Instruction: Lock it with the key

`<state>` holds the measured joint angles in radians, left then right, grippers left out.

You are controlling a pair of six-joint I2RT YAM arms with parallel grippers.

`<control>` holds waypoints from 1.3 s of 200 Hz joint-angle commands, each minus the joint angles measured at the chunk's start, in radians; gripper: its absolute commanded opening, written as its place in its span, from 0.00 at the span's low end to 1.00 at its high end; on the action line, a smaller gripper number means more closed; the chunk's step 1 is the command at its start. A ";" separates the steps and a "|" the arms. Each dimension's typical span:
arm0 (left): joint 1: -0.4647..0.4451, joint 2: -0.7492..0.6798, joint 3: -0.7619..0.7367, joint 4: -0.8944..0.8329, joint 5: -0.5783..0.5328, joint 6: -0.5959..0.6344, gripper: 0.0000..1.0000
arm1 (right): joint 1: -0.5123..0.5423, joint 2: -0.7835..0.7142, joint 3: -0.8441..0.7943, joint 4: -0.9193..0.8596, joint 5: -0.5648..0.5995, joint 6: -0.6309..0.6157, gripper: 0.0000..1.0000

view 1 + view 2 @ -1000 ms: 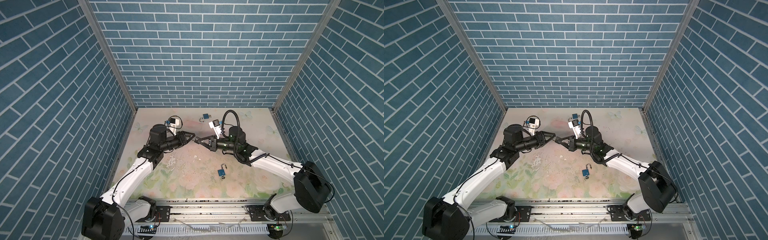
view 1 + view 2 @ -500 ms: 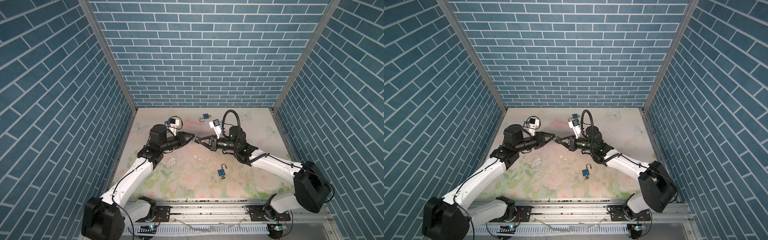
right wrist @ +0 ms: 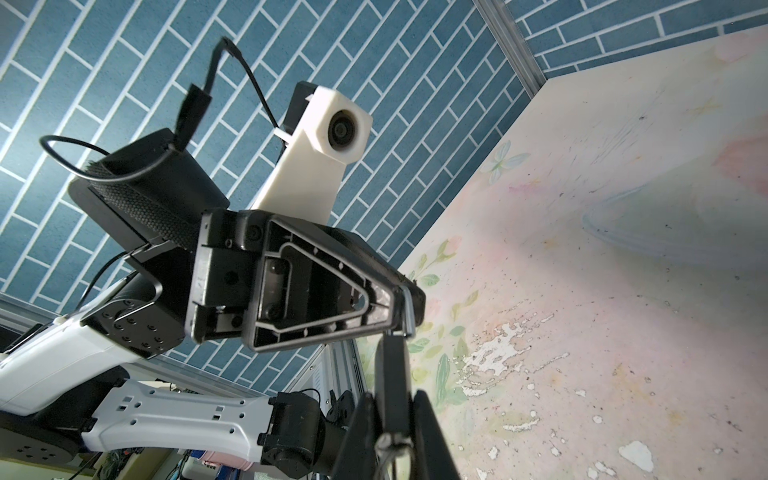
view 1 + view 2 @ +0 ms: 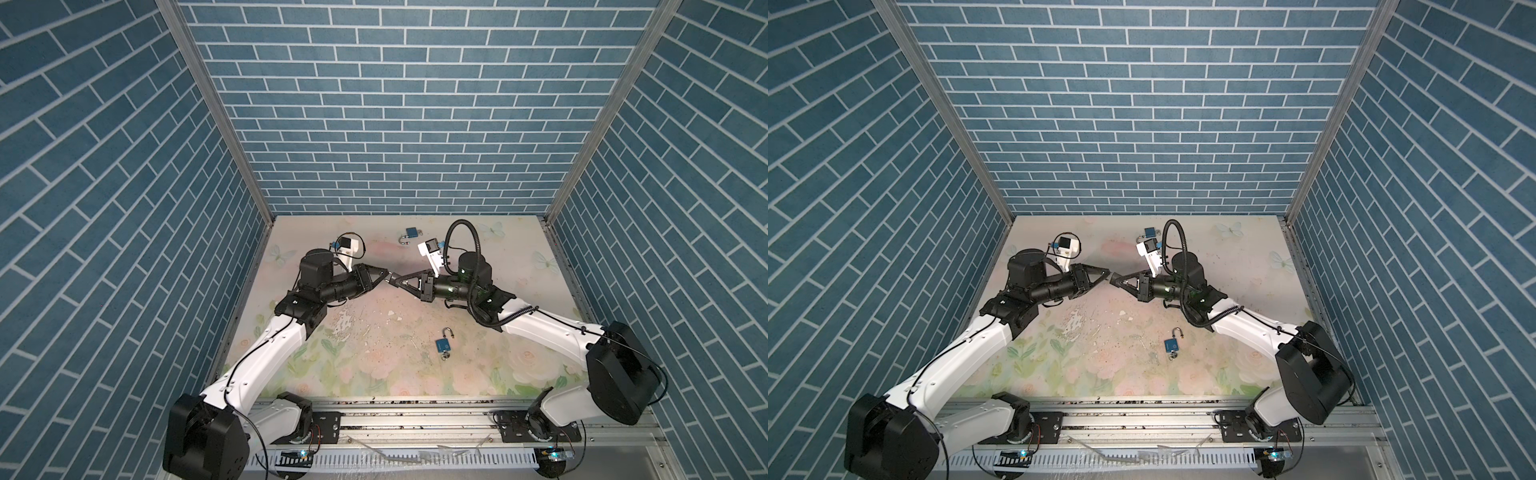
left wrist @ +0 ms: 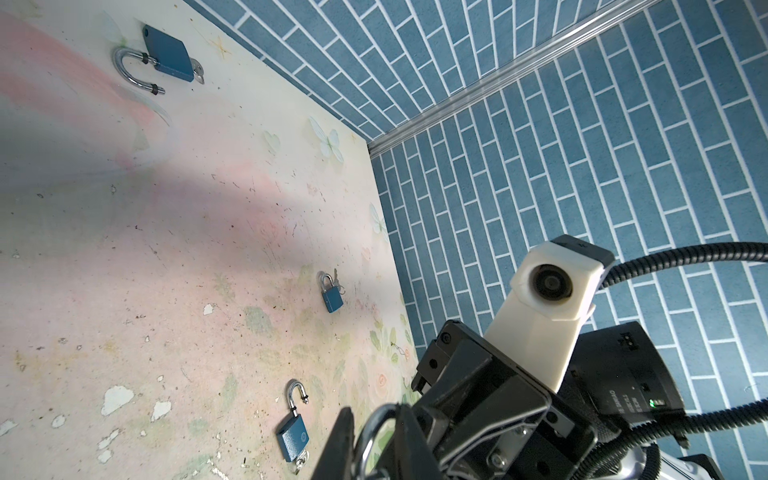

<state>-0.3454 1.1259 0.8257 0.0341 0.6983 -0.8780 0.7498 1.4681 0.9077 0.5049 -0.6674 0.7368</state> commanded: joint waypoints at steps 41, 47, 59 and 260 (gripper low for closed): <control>-0.006 -0.003 0.006 0.015 0.007 0.022 0.20 | -0.003 0.000 -0.013 0.029 -0.022 0.024 0.00; -0.006 -0.002 0.006 0.015 0.006 0.023 0.20 | -0.003 0.000 -0.015 0.029 -0.022 0.024 0.00; -0.005 -0.001 0.007 0.014 0.006 0.024 0.20 | -0.003 -0.001 -0.016 0.030 -0.023 0.024 0.00; 0.002 -0.005 0.003 -0.005 -0.006 0.047 0.18 | -0.007 -0.003 -0.039 0.031 -0.043 0.019 0.00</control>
<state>-0.3454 1.1282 0.8257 0.0051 0.6949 -0.8505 0.7471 1.4677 0.8852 0.5171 -0.6861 0.7368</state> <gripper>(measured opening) 0.175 0.138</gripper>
